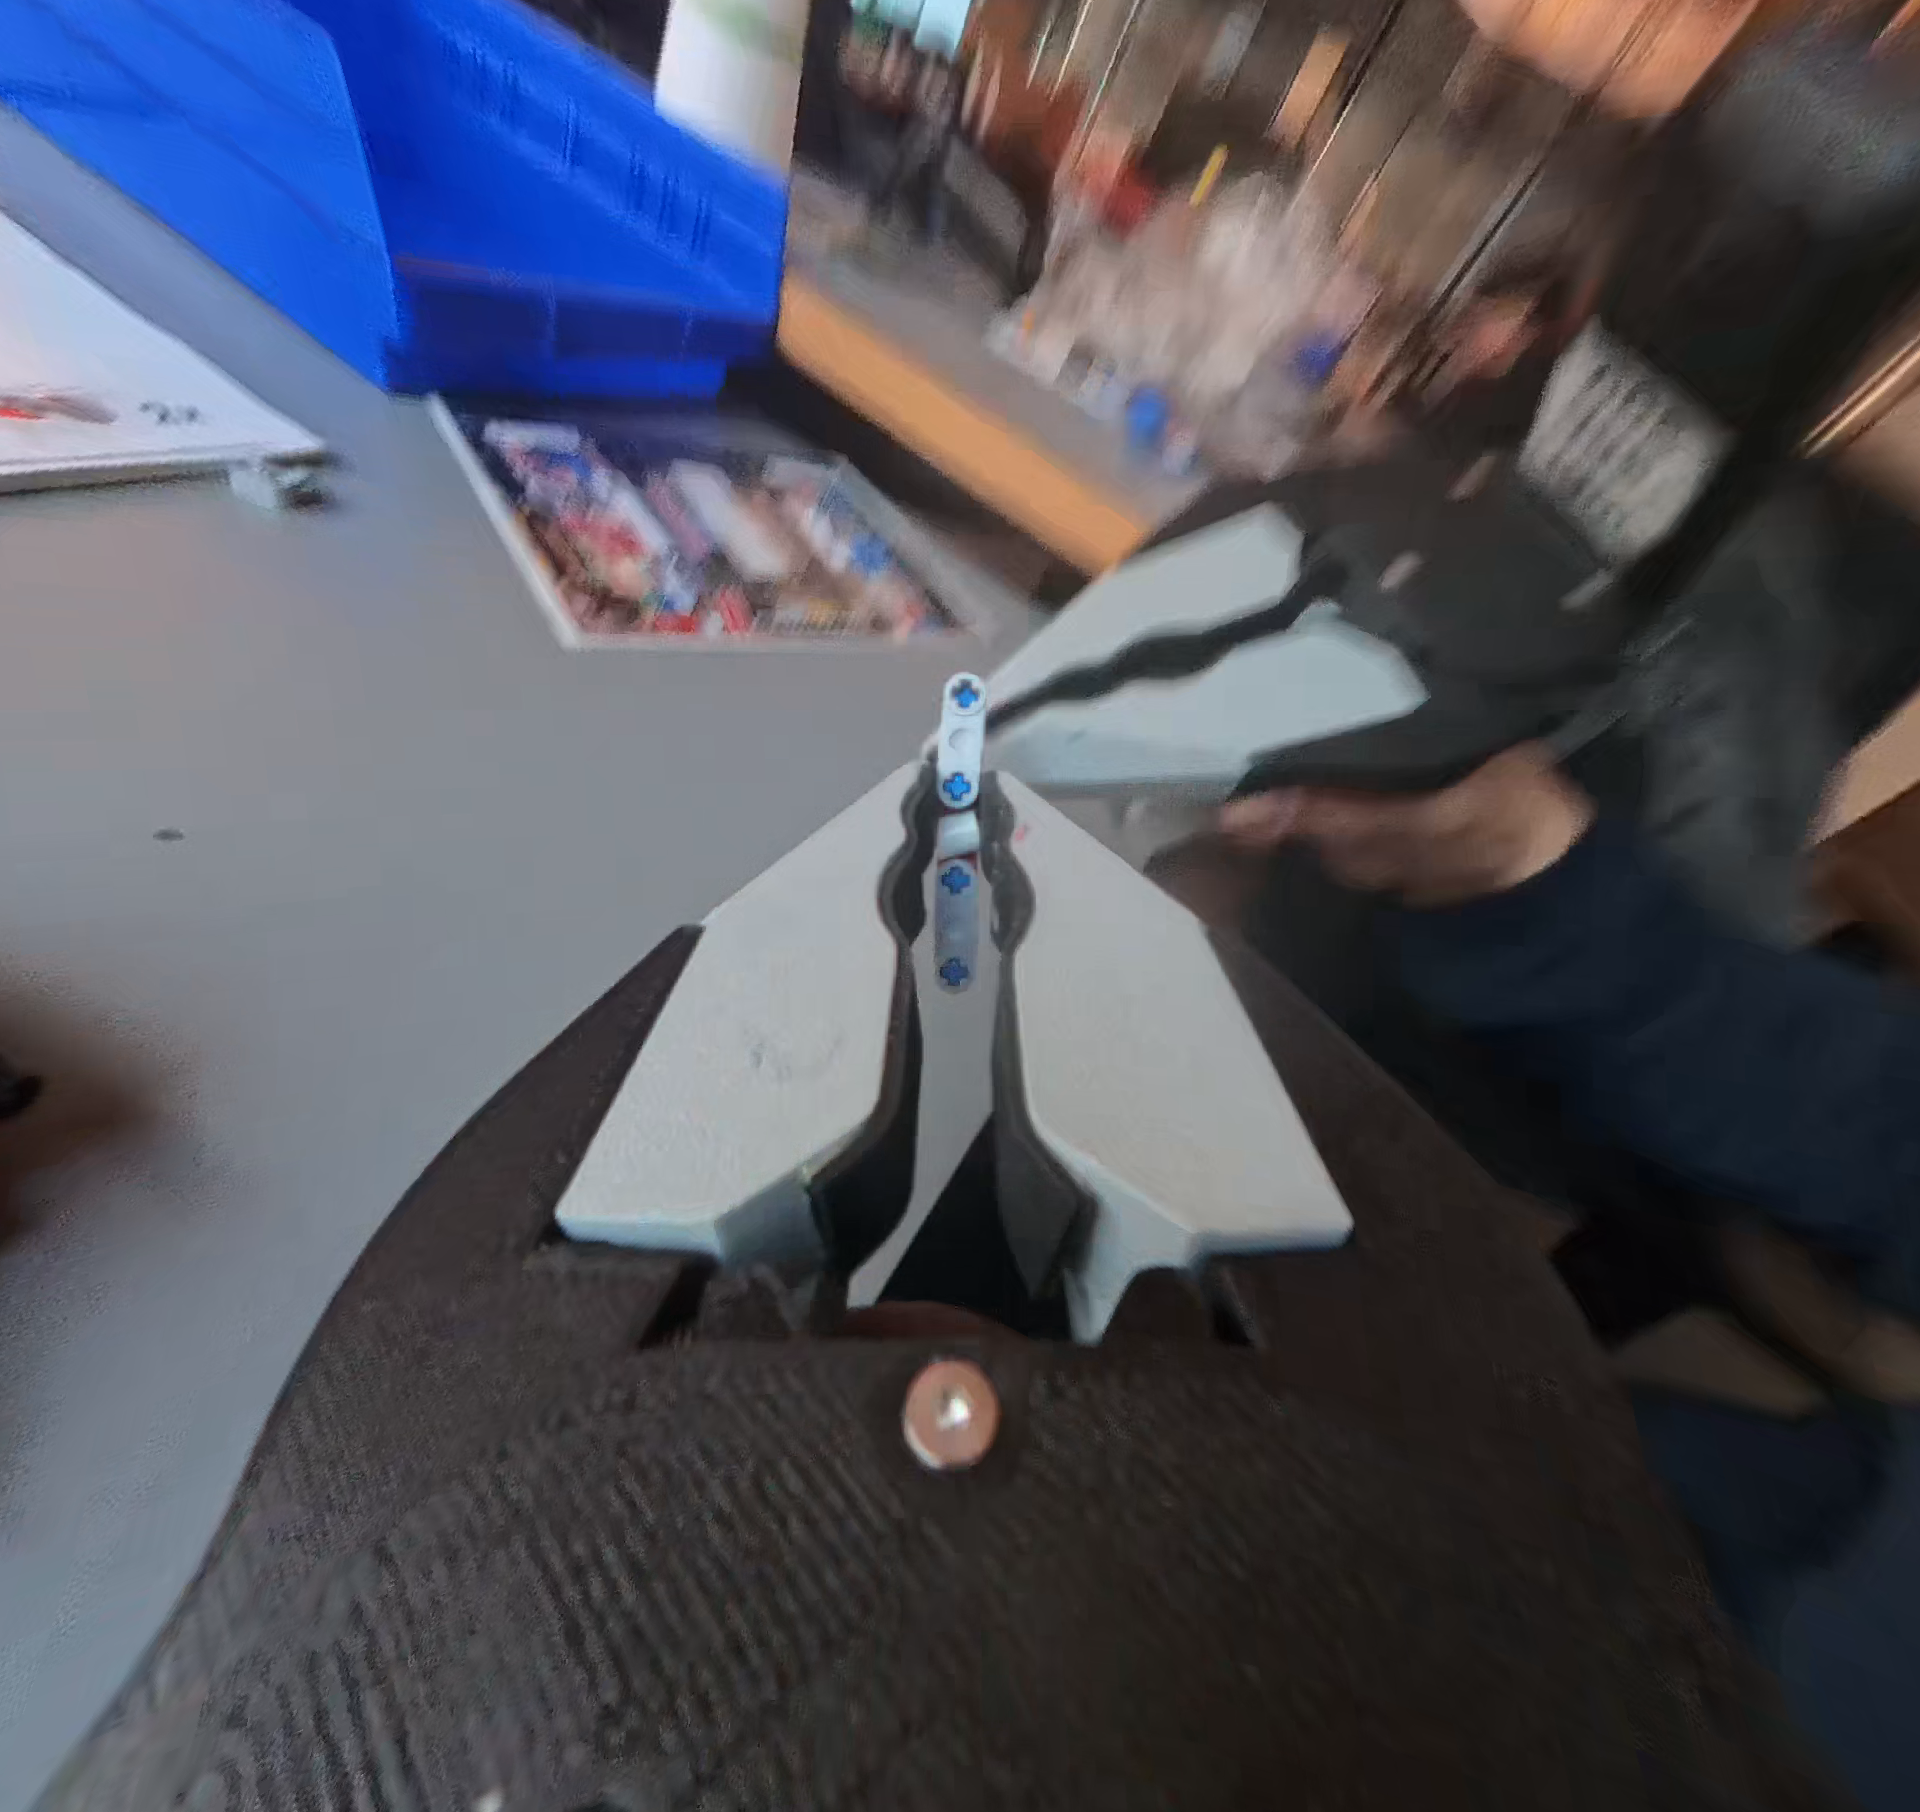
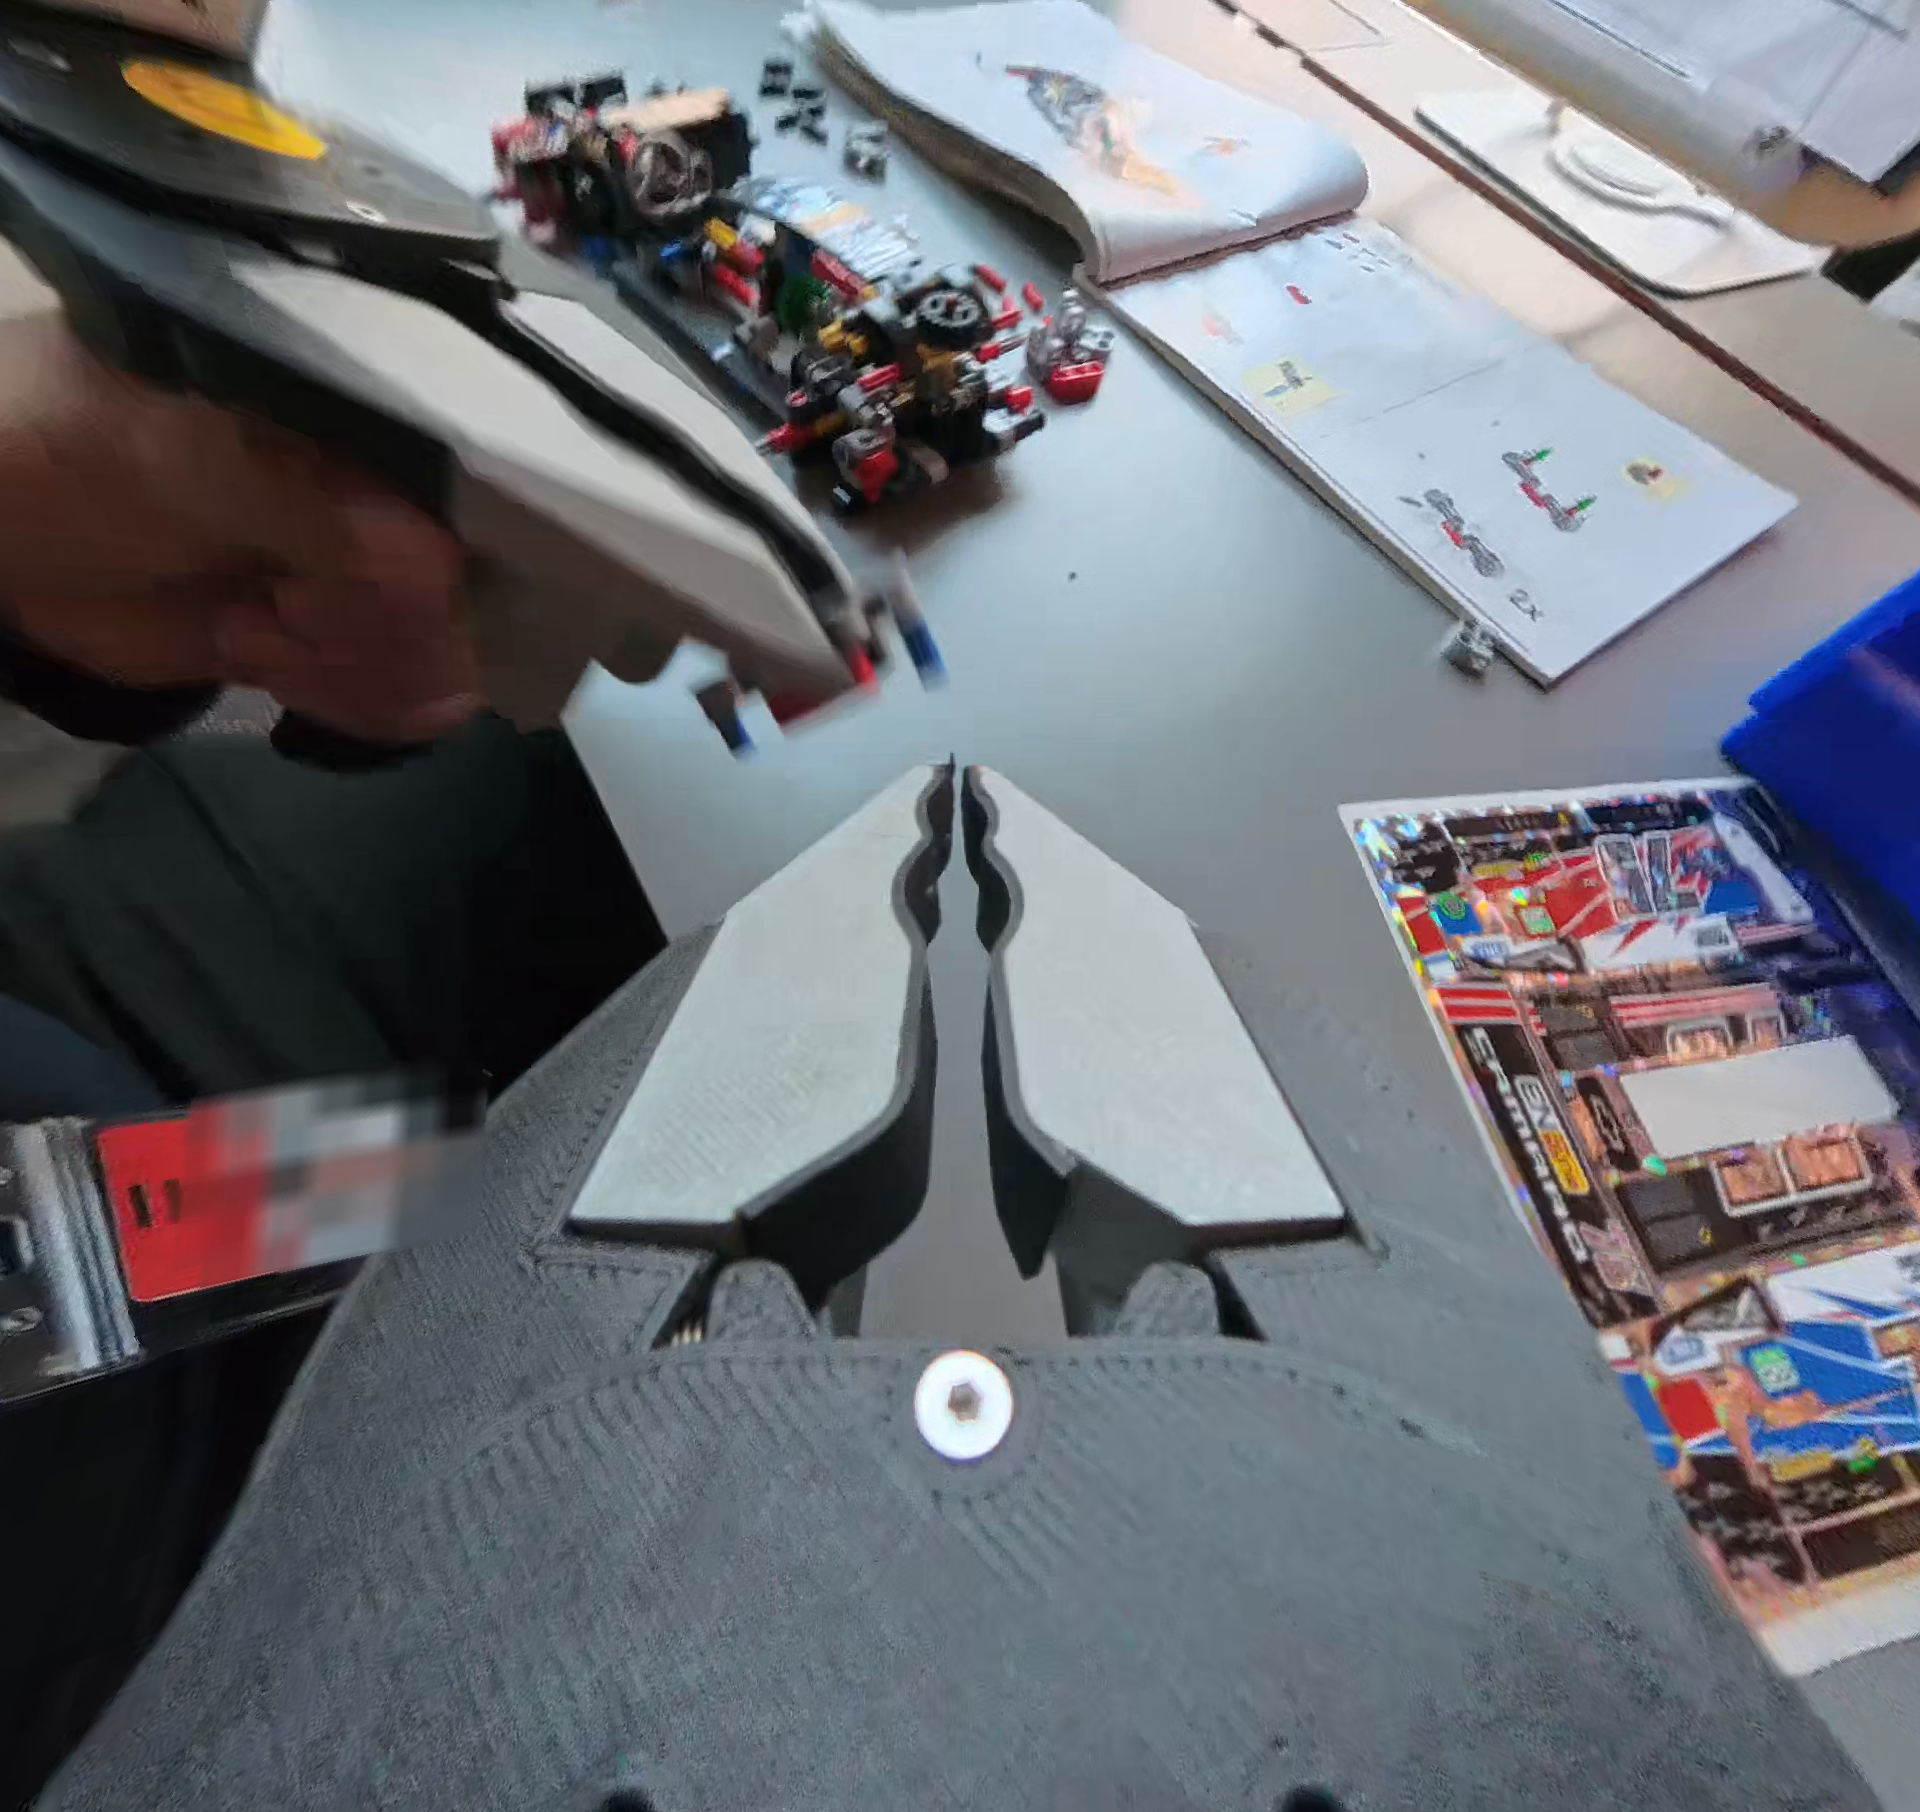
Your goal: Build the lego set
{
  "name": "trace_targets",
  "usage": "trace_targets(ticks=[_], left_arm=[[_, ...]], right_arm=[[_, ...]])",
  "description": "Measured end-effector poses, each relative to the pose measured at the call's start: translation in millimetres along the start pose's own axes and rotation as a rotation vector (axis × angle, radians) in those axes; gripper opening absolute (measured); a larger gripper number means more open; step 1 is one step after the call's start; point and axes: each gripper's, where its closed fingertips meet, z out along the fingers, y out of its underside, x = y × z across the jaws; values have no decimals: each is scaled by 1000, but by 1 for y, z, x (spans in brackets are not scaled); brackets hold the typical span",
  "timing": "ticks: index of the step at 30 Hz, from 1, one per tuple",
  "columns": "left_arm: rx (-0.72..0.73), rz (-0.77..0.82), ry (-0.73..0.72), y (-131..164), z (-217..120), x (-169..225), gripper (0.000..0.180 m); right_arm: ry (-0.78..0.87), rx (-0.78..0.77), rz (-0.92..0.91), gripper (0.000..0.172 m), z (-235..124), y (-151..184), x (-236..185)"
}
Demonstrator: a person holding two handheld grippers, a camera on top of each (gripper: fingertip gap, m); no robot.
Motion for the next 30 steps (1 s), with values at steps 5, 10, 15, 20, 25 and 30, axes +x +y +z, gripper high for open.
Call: trace_targets(ticks=[5, 10, 15, 20, 25, 30], left_arm=[[366, -288, 282, -60, -32, 7, 5], [517, -225, 317, -73, -35, 25, 5], [562, -218, 309, -75, -31, 33, 5], [570, -213, 310, -75, -30, 35, 5], [436, -114, 281, -62, -24, 33, 6], [243, 2, 258, -41, -16, 22, 7]], right_arm=[[-338, 273, 353, 15, -24, -21, -23], [-468, 492, 583, 13, -25, -45, -30], [-489, 586, 578, 8, -28, -65, -35], [-508, 610, 543, 1, -29, -68, -38], [-468, 549, 501, 1, -27, -55, -32], [-396, 443, 441, 1, -21, -35, -23]])
